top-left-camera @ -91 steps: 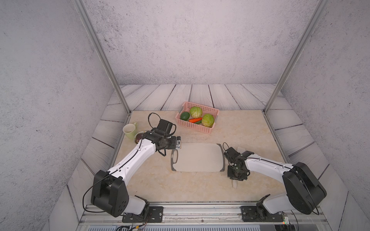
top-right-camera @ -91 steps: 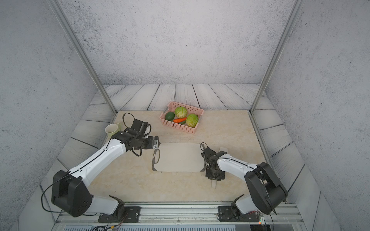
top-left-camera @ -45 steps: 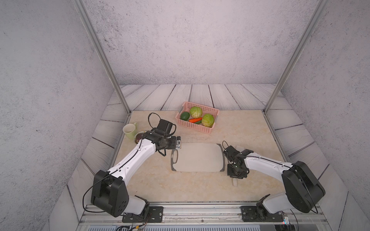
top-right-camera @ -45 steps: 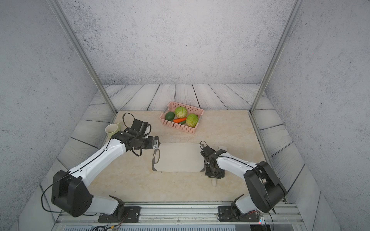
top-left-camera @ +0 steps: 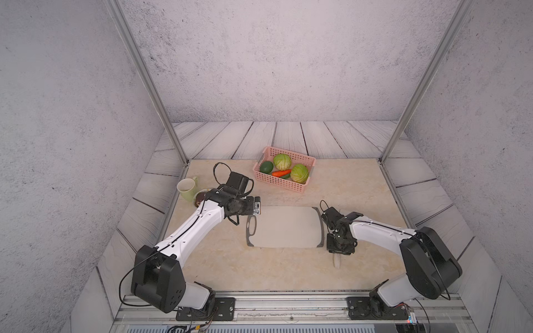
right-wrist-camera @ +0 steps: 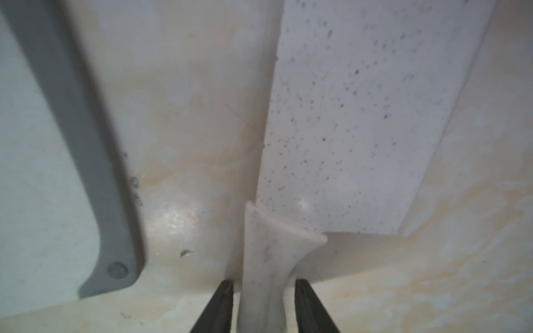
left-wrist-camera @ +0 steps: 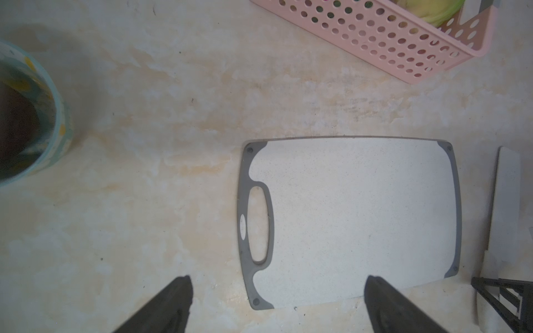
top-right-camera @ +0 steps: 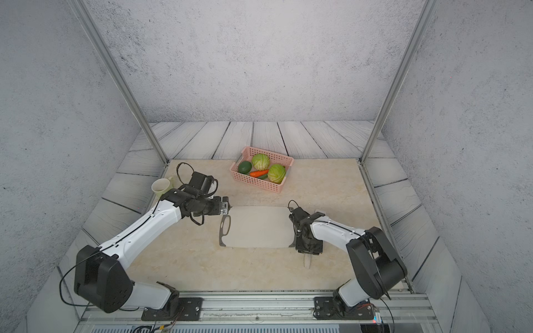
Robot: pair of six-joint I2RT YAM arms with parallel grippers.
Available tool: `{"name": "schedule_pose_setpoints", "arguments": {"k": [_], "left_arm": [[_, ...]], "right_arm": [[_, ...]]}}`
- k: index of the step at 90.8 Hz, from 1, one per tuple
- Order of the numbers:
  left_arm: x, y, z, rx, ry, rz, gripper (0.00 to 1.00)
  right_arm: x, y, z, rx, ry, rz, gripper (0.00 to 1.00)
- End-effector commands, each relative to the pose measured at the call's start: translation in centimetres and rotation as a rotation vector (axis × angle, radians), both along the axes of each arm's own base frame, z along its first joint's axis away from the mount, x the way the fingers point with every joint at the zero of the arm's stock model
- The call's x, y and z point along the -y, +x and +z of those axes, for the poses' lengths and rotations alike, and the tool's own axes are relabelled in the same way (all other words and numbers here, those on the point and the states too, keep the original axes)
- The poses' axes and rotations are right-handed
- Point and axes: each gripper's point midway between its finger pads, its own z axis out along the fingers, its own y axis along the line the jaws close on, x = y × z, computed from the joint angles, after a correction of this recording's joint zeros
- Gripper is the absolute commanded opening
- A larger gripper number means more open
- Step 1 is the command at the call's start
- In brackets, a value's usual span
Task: Align the knife with the edge of the cutting board
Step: Pick up the knife at the center of the board.
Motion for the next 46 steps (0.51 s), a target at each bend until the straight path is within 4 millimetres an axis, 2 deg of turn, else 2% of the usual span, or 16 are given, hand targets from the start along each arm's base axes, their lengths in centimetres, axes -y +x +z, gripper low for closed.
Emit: {"name": "schedule_pose_setpoints", "arguments": {"k": [1, 20, 46], "left_arm": [[0.5, 0.2, 0.6, 0.009, -0.006, -0.017, 0.98], [0.5, 0.2, 0.6, 0.010, -0.008, -0.019, 0.98], [0.5, 0.2, 0.6, 0.011, -0.008, -0.020, 0.98]], "right_arm": [[0.4, 0.6, 0.1, 0.000, -0.007, -0.037, 0.40], [0.3, 1.3, 0.0, 0.000, 0.002, -0.074, 0.39], [-0.1, 1.6, -0.2, -0.001, 0.012, -0.110, 0.31]]}}
